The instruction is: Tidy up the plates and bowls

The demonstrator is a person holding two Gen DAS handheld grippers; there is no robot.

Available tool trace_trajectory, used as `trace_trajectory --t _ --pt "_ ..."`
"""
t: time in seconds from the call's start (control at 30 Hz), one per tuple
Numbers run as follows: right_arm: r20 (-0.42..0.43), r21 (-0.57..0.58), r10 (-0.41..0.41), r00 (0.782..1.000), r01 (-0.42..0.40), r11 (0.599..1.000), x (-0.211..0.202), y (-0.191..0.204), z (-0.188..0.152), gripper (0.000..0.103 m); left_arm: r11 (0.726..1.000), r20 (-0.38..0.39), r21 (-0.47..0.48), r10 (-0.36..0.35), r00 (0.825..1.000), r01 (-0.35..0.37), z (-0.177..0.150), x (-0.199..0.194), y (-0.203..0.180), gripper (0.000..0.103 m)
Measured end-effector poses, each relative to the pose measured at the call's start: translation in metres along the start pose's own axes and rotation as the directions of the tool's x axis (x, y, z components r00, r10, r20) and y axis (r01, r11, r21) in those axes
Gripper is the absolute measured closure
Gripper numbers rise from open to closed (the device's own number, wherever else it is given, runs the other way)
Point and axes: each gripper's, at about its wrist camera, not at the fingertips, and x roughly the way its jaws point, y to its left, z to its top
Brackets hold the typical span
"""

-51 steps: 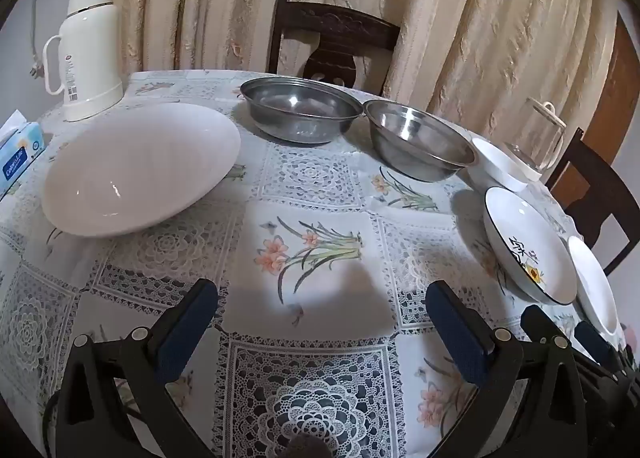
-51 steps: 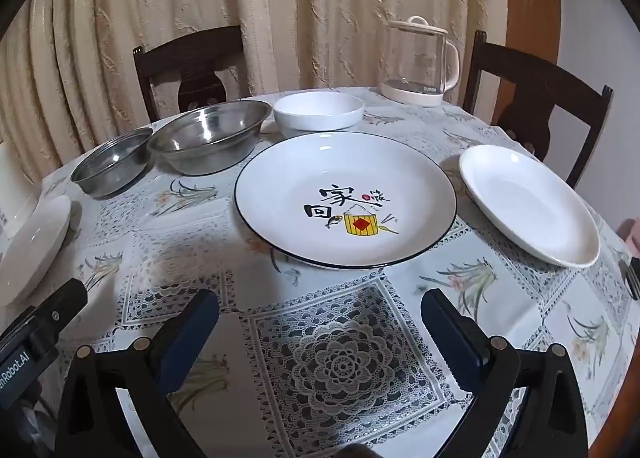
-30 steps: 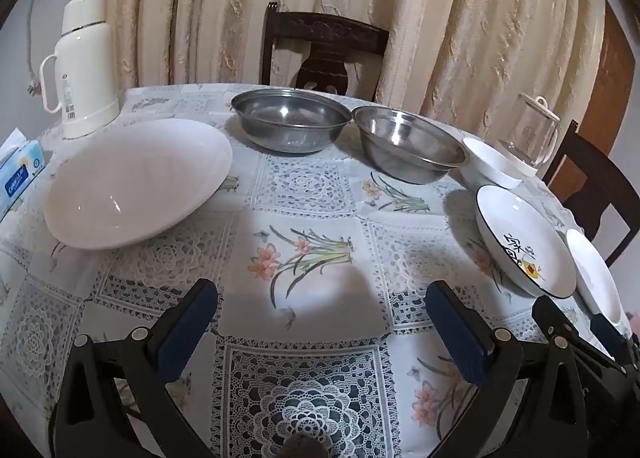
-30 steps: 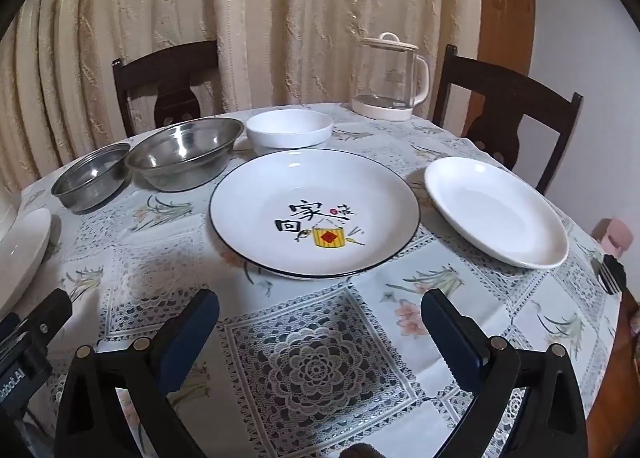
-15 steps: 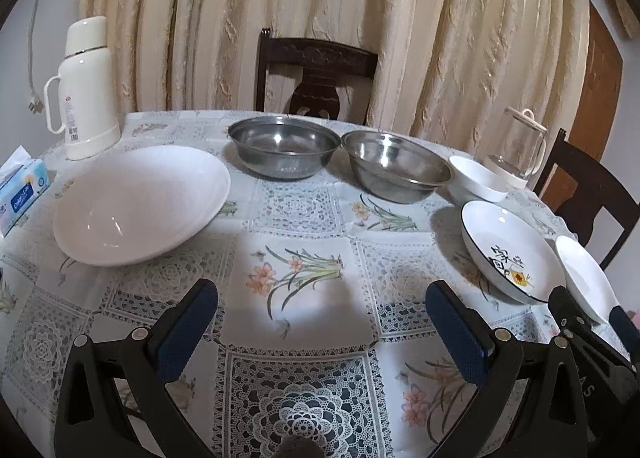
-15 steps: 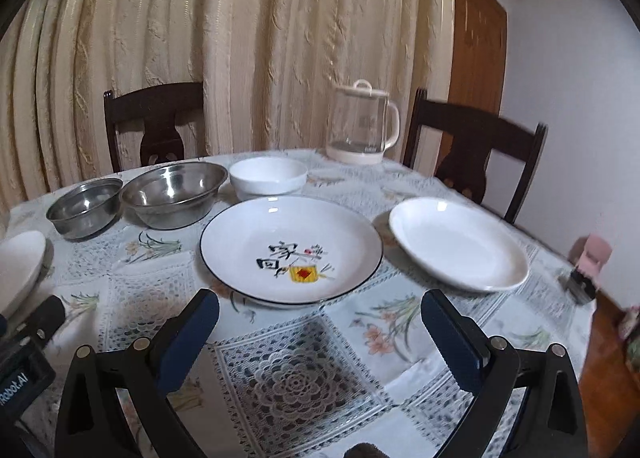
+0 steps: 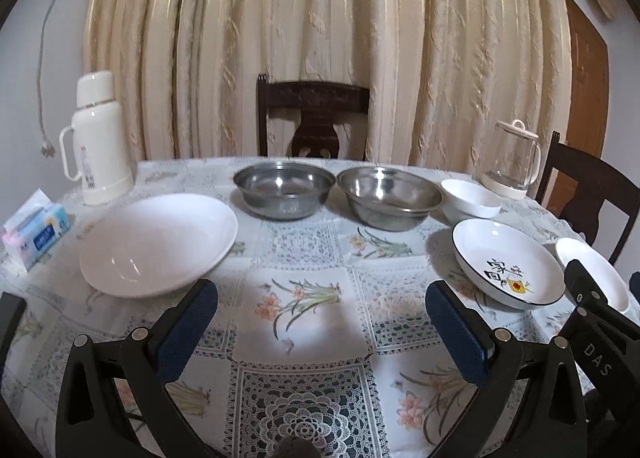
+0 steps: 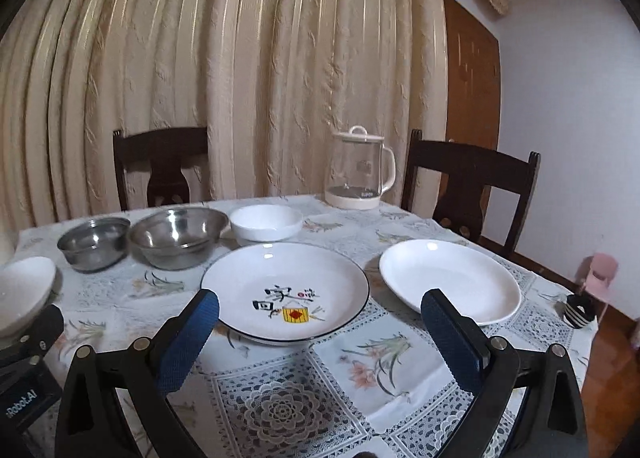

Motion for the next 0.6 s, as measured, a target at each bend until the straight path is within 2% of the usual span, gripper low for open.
trace_trajectory --t 0.1,0.27,0.37,0.6 --pt "0.01 0.008 0.003 1.0 -0.003 1.0 -0.002 0.0 -0.001 0.0 1.0 0.017 0.008 0.009 1.0 -0.009 0.0 -0.003 -0.001 0.0" --pt "-0.072 0.064 0.009 0.997 -0.004 0.998 0.01 -0.009 -0.003 0.0 1.0 0.032 0.005 0.024 0.999 -0.024 0.0 -0.008 0.0 0.0" --pt "-0.078 0.084 -0.006 0.997 0.012 0.996 0.01 -0.012 -0.006 0.0 0.999 0.035 0.022 0.027 0.999 -0.028 0.0 -0.008 -0.004 0.0" --pt "-0.084 0.056 -0.015 0.996 0.02 0.998 0.01 -0.008 -0.006 0.0 0.994 -0.028 0.112 0.016 0.999 -0.012 -0.003 0.0 -0.022 0.0"
